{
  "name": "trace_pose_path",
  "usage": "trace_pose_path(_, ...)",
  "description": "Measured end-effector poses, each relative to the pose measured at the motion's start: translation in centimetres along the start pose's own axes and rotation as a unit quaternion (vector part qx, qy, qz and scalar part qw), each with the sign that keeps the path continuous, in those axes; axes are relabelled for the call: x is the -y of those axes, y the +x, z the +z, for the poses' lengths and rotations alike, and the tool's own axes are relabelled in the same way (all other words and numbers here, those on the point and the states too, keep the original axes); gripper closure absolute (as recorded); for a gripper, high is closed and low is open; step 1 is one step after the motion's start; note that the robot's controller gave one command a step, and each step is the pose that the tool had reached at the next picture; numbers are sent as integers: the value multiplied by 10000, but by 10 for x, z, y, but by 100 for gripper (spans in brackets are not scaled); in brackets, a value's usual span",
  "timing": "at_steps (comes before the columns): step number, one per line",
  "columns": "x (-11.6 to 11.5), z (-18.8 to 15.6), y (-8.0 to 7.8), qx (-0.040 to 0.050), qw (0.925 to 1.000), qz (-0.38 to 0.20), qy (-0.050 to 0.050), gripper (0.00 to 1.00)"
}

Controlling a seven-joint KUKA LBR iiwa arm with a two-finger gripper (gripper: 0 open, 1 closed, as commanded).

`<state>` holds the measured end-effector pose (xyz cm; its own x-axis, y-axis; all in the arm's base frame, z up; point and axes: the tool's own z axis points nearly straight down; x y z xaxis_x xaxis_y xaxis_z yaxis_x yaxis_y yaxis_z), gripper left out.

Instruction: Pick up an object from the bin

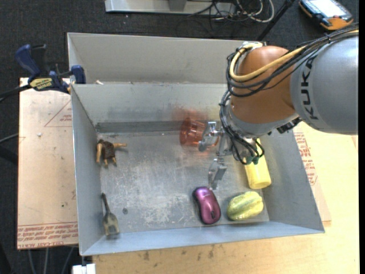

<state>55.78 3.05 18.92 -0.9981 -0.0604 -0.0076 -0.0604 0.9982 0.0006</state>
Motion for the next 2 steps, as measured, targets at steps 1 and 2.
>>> trace_pose_path(1,4,54,36,-25,9996,270,-2,0)
trace_pose_path(2,10,84,38,-46,9993,383,-1,0)
